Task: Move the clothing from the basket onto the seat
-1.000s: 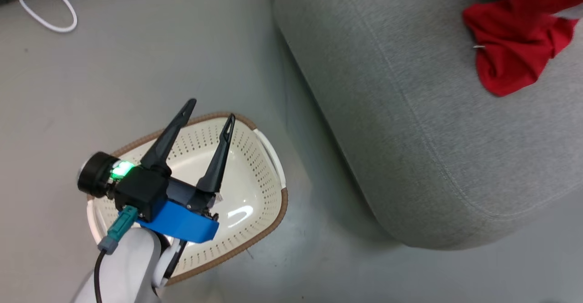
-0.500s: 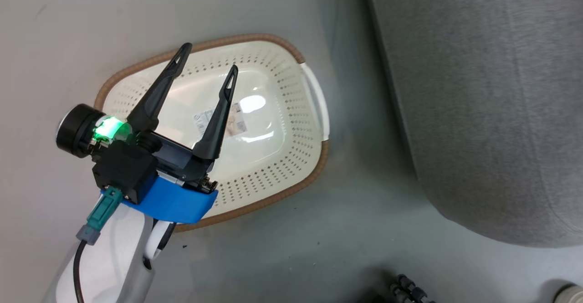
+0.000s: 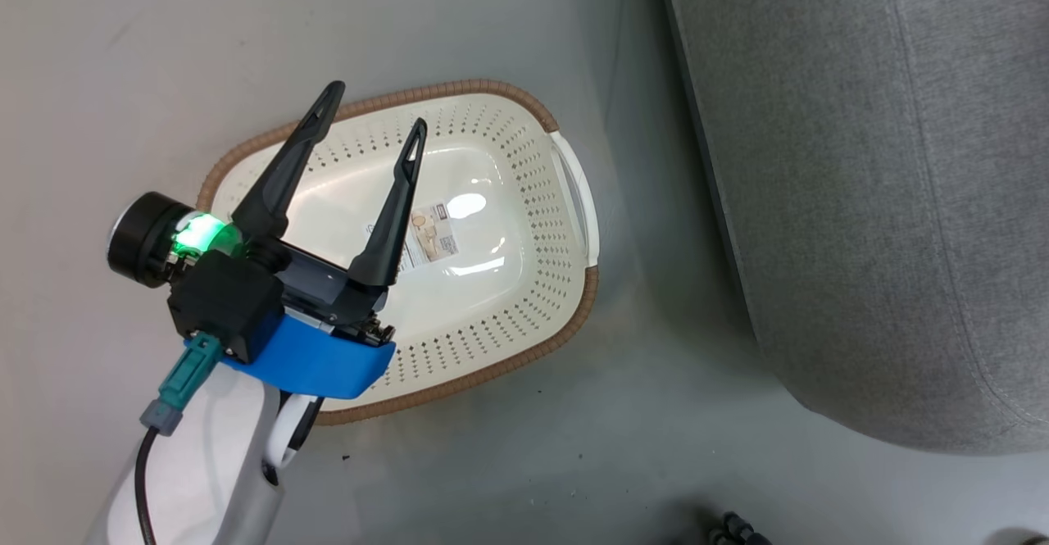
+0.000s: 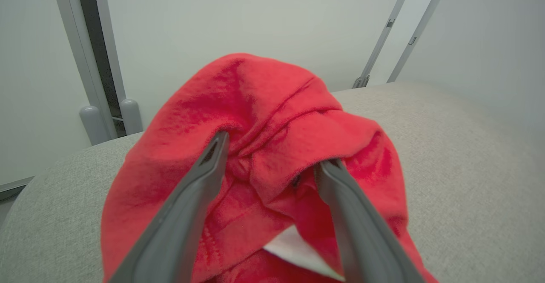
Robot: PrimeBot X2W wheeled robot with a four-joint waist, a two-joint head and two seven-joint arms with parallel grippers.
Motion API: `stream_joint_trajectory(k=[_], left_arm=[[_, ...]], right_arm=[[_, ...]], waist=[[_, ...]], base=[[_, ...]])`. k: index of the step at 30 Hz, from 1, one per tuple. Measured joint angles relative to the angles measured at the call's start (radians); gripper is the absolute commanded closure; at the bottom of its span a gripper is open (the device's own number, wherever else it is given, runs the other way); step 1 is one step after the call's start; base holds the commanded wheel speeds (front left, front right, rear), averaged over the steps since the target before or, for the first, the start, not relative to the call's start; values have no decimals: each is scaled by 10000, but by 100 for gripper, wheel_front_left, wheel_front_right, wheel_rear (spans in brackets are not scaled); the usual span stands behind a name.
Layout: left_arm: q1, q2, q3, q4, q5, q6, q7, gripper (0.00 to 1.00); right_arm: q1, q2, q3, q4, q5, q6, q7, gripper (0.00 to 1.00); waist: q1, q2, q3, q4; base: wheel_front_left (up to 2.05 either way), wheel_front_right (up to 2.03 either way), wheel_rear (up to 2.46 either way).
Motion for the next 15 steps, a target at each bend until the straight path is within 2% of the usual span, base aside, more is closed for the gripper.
stream_joint_trajectory(k=[8,15], left_arm=[[212,-627,-169,502,-357,-8,-27,0],[1079,-1327,102,1122,-880,-15,-29,0]], right_arm=[[873,-17,869,77,58,0,67,0],[2894,259,1904,-1174,366,0,173,0]], waist=[[-1,0,-985,204],[-2,1,-2668,556]], base=[[0,0,0],[0,0,0]])
